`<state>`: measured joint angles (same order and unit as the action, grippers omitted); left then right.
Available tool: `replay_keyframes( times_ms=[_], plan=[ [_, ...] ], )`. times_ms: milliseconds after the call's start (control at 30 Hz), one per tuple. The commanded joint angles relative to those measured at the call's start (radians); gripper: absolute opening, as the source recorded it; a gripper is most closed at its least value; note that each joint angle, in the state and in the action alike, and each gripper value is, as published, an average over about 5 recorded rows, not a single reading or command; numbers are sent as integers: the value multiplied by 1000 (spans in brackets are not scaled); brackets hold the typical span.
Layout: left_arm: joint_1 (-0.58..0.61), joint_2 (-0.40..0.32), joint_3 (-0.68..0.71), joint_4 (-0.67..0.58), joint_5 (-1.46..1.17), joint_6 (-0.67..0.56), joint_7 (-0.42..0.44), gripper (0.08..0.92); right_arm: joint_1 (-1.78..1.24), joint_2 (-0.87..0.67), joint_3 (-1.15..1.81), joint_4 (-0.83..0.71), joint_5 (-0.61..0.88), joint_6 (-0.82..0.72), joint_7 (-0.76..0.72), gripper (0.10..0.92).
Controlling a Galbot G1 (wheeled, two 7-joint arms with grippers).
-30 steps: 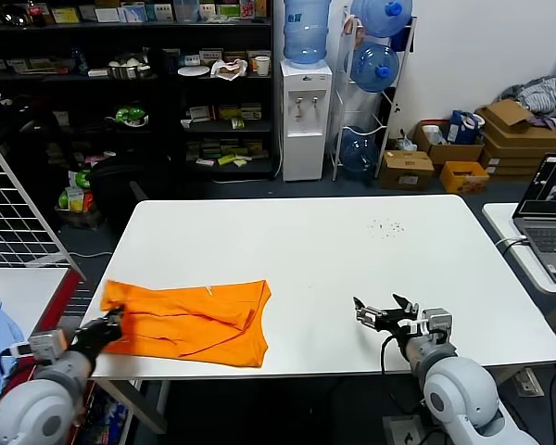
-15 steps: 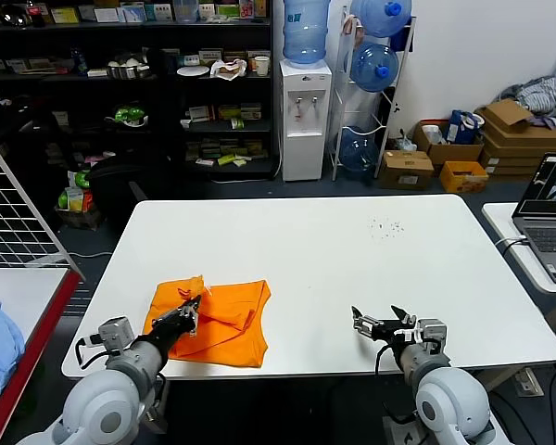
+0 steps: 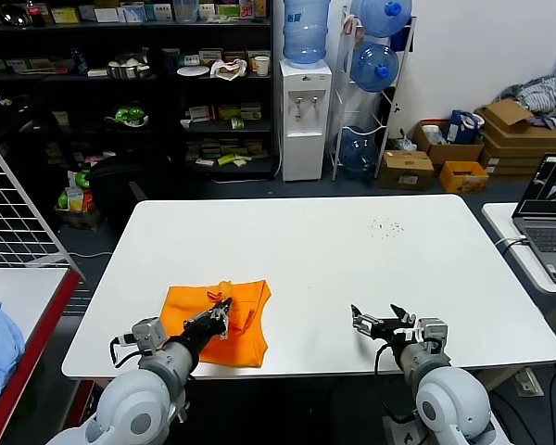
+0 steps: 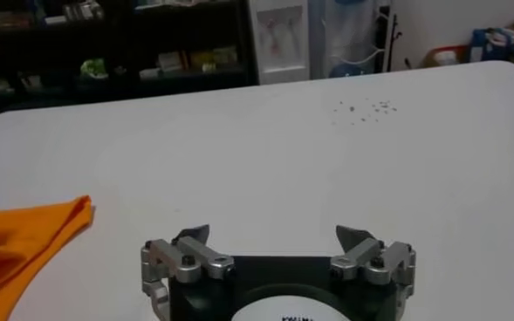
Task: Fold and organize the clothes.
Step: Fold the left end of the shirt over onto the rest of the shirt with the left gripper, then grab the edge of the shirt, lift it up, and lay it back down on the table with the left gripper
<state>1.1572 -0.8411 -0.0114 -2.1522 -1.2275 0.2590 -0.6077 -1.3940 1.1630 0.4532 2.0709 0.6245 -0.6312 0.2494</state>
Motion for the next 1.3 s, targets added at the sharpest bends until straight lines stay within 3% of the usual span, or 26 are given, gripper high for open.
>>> replay_keyframes(
  times_ms=[33,300,600,767,933,1067,1167,1300],
  plan=[
    [-43,-32,45,47,14,-5,-5,117,-1,4,-1,3,3,-1,1,921],
    [-36,-35,38,46,13,-5,30,139,1,2,-2,1,6,-1,1,921],
    [-33,-4,-14,-7,-17,-21,30,381,9,6,-10,-10,6,0,-1,921],
    [12,104,-83,-9,-21,-19,58,528,13,5,-11,-13,8,3,-4,921],
    [81,251,-155,85,-17,-21,195,684,11,-3,-4,-11,16,8,-9,921],
    [106,341,-156,176,-18,-23,373,806,10,-4,-1,-16,18,14,-15,921],
    [88,361,-135,245,-13,-20,490,880,8,-2,0,-19,17,19,-18,921],
    [54,350,-116,317,-9,-9,554,918,3,-1,4,-16,17,21,-21,921]
  ],
)
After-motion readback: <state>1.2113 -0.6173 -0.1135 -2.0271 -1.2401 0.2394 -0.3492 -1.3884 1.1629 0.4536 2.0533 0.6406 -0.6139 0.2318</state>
